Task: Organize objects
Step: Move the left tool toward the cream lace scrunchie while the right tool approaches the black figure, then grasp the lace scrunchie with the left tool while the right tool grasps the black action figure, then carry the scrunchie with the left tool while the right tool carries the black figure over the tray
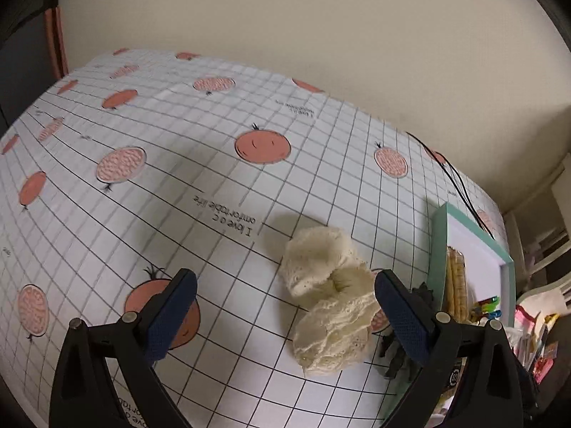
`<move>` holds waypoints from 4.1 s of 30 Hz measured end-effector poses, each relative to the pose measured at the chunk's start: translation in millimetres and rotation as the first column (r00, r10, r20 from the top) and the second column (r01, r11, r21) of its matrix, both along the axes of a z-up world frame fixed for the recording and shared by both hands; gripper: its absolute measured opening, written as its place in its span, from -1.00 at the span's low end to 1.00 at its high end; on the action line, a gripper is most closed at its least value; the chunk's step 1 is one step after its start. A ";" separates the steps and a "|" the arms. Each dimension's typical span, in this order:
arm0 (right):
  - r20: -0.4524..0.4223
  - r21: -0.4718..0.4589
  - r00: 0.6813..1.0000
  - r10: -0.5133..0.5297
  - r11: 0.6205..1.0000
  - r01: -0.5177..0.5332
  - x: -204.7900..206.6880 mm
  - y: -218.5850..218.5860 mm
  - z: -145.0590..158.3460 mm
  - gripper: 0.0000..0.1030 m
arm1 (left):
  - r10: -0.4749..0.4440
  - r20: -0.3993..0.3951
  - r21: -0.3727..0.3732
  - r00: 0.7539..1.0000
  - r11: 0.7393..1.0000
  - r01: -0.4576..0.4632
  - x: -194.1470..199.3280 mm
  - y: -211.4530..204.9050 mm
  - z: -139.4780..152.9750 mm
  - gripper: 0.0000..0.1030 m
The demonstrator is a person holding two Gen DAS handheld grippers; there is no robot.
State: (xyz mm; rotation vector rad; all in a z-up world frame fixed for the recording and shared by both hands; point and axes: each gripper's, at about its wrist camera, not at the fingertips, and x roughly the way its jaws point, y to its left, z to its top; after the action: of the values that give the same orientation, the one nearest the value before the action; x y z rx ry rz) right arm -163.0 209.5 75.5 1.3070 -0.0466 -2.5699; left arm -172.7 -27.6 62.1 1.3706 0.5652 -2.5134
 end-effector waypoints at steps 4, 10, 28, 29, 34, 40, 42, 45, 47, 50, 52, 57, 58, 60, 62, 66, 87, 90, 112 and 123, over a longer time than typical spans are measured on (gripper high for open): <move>0.008 0.012 1.000 0.024 1.000 -0.024 -0.6 -11.2 -3.1 1.00 | -0.031 0.020 0.055 0.999 0.998 0.030 -4.0 1.0 -9.9 0.94; 0.029 0.033 0.999 0.043 0.999 -0.044 -5.3 -18.9 -11.8 0.98 | -0.100 0.075 -0.024 0.992 0.994 0.102 -14.8 17.3 -21.5 0.94; 0.081 0.110 0.987 0.141 0.983 -0.149 -4.5 -57.1 -33.1 0.56 | -0.167 0.125 -0.076 0.978 0.981 0.177 -20.9 30.6 -35.8 0.57; 0.082 0.108 0.986 0.144 0.982 -0.153 -4.6 -58.7 -33.1 0.55 | -0.167 0.129 -0.077 0.978 0.981 0.178 -21.0 30.9 -36.4 0.57; 0.096 0.097 0.982 0.165 0.980 -0.174 -4.4 -67.1 -33.4 0.51 | -0.156 0.142 -0.073 0.978 0.983 0.167 -20.3 27.2 -39.3 0.50; 0.118 0.111 0.976 0.180 0.975 -0.194 -2.8 -75.7 -36.6 0.38 | -0.111 0.156 -0.060 0.982 0.991 0.121 -17.2 14.2 -42.7 0.47; 0.128 0.108 0.977 0.170 0.977 -0.184 -3.4 -74.7 -38.8 0.34 | -0.102 0.158 -0.052 0.982 0.992 0.111 -15.5 10.2 -44.1 0.47; 0.134 0.108 0.979 0.155 0.980 -0.170 -4.8 -72.0 -39.9 0.23 | -0.098 0.157 -0.047 0.983 0.993 0.107 -14.1 7.7 -44.6 0.43; 0.132 0.108 0.980 0.148 0.981 -0.163 -4.9 -71.1 -39.7 0.20 | -0.104 0.158 -0.048 0.982 0.992 0.113 -13.2 8.2 -44.8 0.39; 0.124 0.086 0.983 0.136 0.985 -0.147 -5.5 -67.5 -36.4 0.16 | -0.111 0.158 -0.054 0.981 0.991 0.121 -12.9 10.4 -43.6 0.36; 0.104 0.075 0.985 0.136 0.987 -0.144 -4.6 -65.0 -32.3 0.12 | -0.112 0.158 -0.055 0.981 0.991 0.122 -13.1 10.0 -43.3 0.36; 0.088 0.043 0.985 0.146 0.988 -0.150 -2.7 -64.9 -25.4 0.05 | -0.107 0.159 -0.052 0.981 0.992 0.117 -12.9 7.3 -42.7 0.36; 0.077 0.032 0.985 0.152 0.987 -0.154 -1.9 -65.1 -22.2 0.04 | -0.106 0.159 -0.051 0.982 0.992 0.115 -12.8 7.0 -42.6 0.35; 0.072 0.024 0.985 0.158 0.987 -0.160 -1.2 -65.9 -20.0 0.04 | -0.107 0.159 -0.049 0.981 0.992 0.117 -12.6 6.5 -42.1 0.30; 0.086 0.021 0.983 0.164 0.986 -0.166 -0.2 -69.0 -21.7 0.04 | -0.107 0.159 -0.051 0.981 0.992 0.116 -12.6 6.1 -41.7 0.27; 0.109 0.038 0.979 0.175 0.983 -0.180 -0.5 -73.7 -28.3 0.00 | -0.106 0.160 -0.049 0.981 0.992 0.115 -12.0 5.5 -40.7 0.26; 0.205 -0.043 0.970 0.134 0.991 -0.128 -9.2 -89.2 -46.7 -0.21 | -0.089 0.175 -0.023 0.981 0.995 0.095 -13.1 2.0 -41.9 0.17; 0.217 -0.060 0.965 0.145 0.989 -0.136 -9.0 -93.0 -47.4 -0.36 | -0.092 0.176 -0.021 0.980 0.995 0.097 -13.1 3.1 -42.1 0.17; 0.170 -0.093 0.974 0.149 0.987 -0.135 -4.1 -77.4 -27.7 -0.53 | -0.151 0.111 -0.040 0.982 0.987 0.156 -13.3 17.0 -31.4 -0.86; 0.055 -0.080 0.991 0.125 0.989 -0.121 -3.3 -67.1 -2.8 -0.53 | -0.112 -0.047 -0.049 0.993 0.993 0.110 -7.1 12.4 2.4 -0.88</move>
State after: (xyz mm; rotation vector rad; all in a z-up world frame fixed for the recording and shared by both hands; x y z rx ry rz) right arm -166.3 142.4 72.7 1.3161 -0.0725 -2.4020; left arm -179.8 -15.2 64.4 1.3620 0.4489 -2.6375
